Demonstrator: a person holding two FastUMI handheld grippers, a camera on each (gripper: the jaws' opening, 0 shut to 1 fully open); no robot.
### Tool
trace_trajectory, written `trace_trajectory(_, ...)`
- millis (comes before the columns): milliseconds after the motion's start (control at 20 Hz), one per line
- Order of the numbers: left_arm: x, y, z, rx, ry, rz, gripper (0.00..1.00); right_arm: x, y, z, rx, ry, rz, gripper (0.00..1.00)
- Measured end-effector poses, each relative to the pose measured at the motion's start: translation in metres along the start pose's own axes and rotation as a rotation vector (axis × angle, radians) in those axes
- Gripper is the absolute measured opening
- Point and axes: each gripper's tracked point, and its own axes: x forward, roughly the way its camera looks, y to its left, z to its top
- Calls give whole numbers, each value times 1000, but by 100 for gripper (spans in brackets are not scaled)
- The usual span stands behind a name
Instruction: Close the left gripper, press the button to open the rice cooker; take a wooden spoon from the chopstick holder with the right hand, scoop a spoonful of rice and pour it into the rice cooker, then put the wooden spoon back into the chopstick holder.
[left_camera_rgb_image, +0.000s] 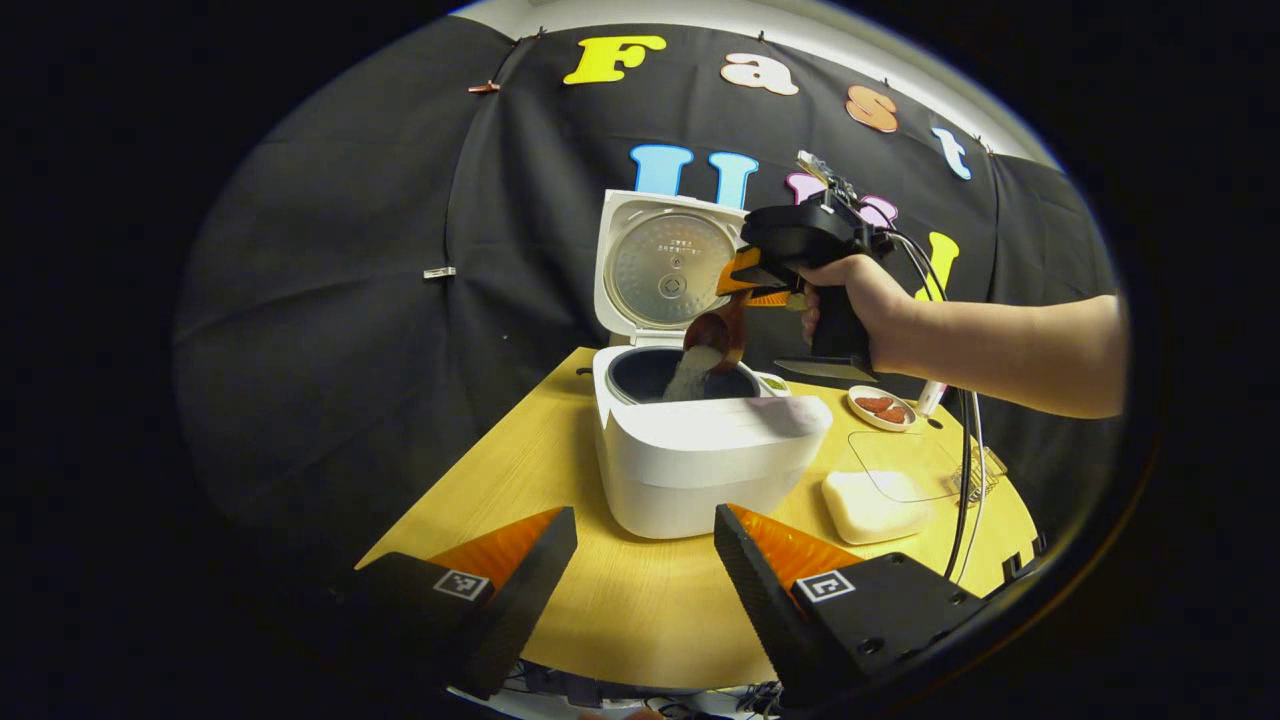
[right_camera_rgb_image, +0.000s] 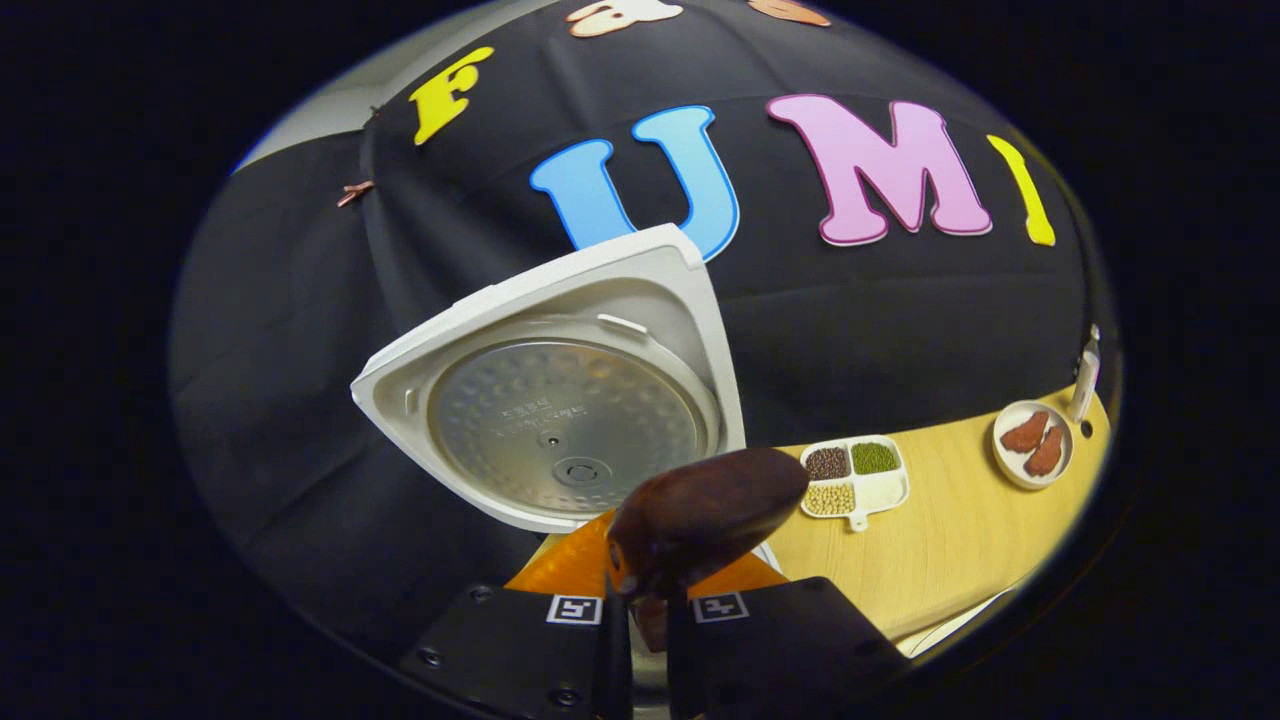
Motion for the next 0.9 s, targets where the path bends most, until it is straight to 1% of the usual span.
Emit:
trace_trajectory(150,2,-1,-1,-8,5,-3,96,4,6,3,-101,-15,14,18)
trace_trajectory(250,3,1,-2,-7,9,-3,96,6,15,6,-217,-38,36,17)
trace_trajectory(400,4,2,-3,-2,8,-5,96,5,36,3,-415,-66,89,18)
trace_trajectory(500,7,2,0,-4,4,-7,96,5,47,-4,-539,-83,111,18)
trace_trajectory(650,9,-1,0,-10,-1,-7,96,3,68,-15,-649,-94,162,17)
trace_trajectory(750,7,-1,1,-11,-3,-6,96,1,79,-19,-761,-118,185,18)
trace_trajectory(850,6,-1,-1,-9,-1,-2,96,-2,86,-29,-880,-132,205,17)
trace_trajectory(900,5,0,-4,-8,0,0,96,-3,85,-35,-913,-126,208,17)
